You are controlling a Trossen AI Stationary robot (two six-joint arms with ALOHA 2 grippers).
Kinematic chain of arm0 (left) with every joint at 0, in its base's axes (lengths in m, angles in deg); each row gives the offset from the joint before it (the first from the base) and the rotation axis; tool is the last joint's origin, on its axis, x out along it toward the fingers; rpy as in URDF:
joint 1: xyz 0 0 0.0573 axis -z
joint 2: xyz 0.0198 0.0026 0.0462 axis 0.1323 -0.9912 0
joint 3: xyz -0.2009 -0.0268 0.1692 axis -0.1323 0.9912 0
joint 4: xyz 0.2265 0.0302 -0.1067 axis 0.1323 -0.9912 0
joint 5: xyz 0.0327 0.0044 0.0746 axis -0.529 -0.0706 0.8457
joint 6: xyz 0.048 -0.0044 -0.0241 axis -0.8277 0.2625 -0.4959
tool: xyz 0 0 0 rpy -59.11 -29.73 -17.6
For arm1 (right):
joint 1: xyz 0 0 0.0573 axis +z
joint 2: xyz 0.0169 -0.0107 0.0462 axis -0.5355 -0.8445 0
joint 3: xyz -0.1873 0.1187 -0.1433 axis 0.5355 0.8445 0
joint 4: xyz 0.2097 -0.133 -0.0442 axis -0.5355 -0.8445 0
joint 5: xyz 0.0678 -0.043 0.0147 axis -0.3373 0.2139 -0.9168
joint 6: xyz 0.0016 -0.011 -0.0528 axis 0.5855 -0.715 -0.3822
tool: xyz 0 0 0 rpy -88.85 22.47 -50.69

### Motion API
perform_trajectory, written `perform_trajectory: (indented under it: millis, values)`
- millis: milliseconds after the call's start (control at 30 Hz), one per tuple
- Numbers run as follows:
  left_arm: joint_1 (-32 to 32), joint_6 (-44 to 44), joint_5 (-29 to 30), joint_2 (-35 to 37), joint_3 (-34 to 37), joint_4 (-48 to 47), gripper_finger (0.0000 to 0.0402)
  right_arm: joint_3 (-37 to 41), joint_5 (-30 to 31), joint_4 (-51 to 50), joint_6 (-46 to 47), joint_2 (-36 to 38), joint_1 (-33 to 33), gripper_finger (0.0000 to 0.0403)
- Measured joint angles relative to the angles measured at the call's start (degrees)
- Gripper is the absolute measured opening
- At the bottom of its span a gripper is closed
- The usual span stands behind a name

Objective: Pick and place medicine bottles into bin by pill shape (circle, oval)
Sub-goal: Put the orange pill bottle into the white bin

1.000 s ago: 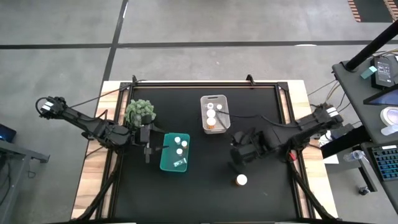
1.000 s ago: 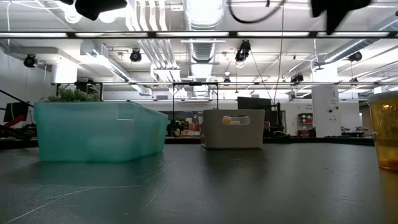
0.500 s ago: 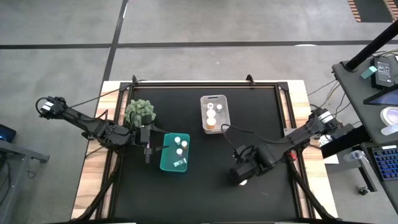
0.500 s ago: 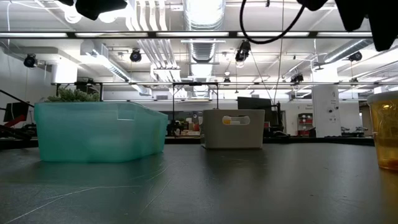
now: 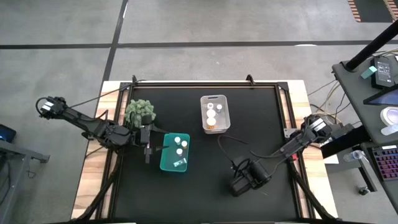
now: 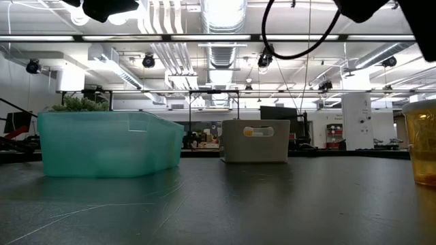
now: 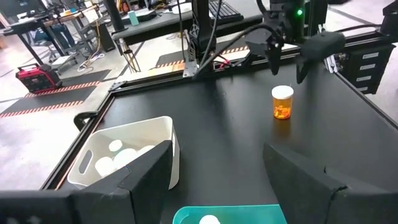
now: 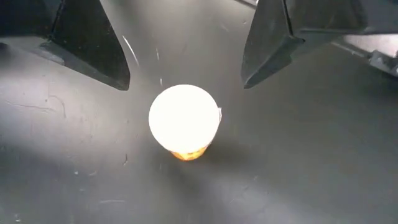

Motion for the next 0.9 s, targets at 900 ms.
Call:
perform_trajectory:
  millis: [900]
  values:
    - [0.0, 0.0, 0.0, 0.0, 0.0, 0.1, 0.0235, 1.4, 1.6, 3.7, -5.5, -5.2, -1.0, 0.0294]
